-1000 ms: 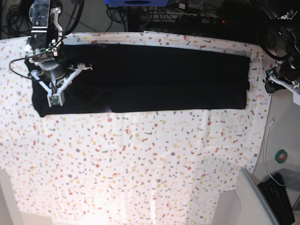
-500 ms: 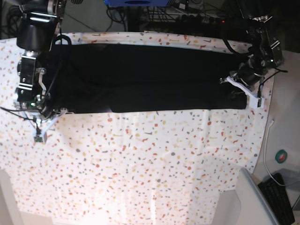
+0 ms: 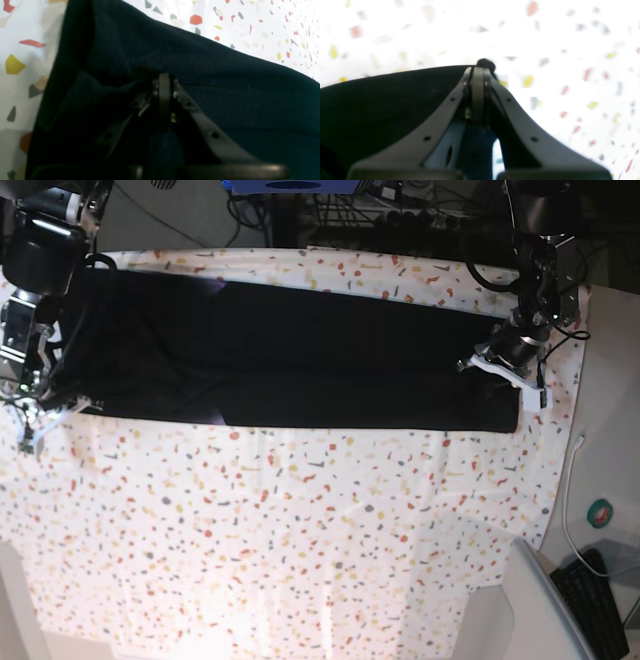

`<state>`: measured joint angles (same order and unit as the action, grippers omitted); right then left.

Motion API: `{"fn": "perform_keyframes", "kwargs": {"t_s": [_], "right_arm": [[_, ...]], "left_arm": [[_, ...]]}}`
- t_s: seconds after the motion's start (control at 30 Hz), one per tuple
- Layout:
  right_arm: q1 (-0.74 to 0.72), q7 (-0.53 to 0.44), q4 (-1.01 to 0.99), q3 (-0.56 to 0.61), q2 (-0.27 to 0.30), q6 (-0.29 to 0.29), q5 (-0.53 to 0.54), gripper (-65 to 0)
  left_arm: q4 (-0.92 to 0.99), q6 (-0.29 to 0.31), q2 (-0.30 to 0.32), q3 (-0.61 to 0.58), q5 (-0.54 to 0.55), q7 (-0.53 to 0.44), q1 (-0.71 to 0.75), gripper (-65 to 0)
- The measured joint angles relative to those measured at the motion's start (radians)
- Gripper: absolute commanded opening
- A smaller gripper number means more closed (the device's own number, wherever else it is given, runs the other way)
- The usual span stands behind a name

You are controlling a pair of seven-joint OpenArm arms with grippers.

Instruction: Layout the t-shirt on the table in an organized manner, then fold the t-shirt properly

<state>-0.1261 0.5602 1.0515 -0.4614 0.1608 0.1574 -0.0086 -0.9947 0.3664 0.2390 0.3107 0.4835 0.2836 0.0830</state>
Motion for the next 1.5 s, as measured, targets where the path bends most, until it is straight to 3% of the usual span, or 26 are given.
{"fn": "perform_keyframes", "kwargs": {"t_s": [0.3, 0.4, 0.57, 0.7, 0.97, 1.27, 1.5], "right_arm": [[0.010, 0.020, 0.002, -0.014, 0.055, -0.019, -0.025, -65.0], [0.025, 0.063, 0.094, -0.014, 0.053, -0.019, -0.023, -65.0], [0.106, 0.109, 0.389, 0.008, -0.068, -0.027, -0.031, -65.0], [0.046, 0.112, 0.305, 0.134, -0.105, -0.003, -0.004, -65.0], [-0.053, 0.018, -0.021, 0.157, -0.060, -0.014, -0.014, -65.0], [-0.047, -0.003, -0.083, 0.085, 0.058, -0.018, -0.025, -65.0], [-0.048, -0.011, -0.117, 0.085, 0.087, -0.018, -0.022, -65.0]], "left_arm": [[0.000, -0.003, 0.000, 0.003, 0.000, 0.000, 0.001, -65.0], [-0.002, -0.001, 0.000, 0.004, 0.000, 0.000, 0.002, -65.0], [-0.004, 0.000, 0.006, 0.004, 0.000, 0.011, 0.003, -65.0], [-0.003, 0.003, 0.011, 0.003, 0.001, 0.013, 0.003, -65.0], [-0.002, 0.004, 0.013, 0.003, 0.004, 0.014, 0.004, -65.0], [-0.002, 0.003, 0.014, 0.008, 0.016, -0.008, 0.025, -65.0], [-0.006, 0.003, 0.014, 0.009, 0.019, -0.015, 0.034, -65.0]]}}
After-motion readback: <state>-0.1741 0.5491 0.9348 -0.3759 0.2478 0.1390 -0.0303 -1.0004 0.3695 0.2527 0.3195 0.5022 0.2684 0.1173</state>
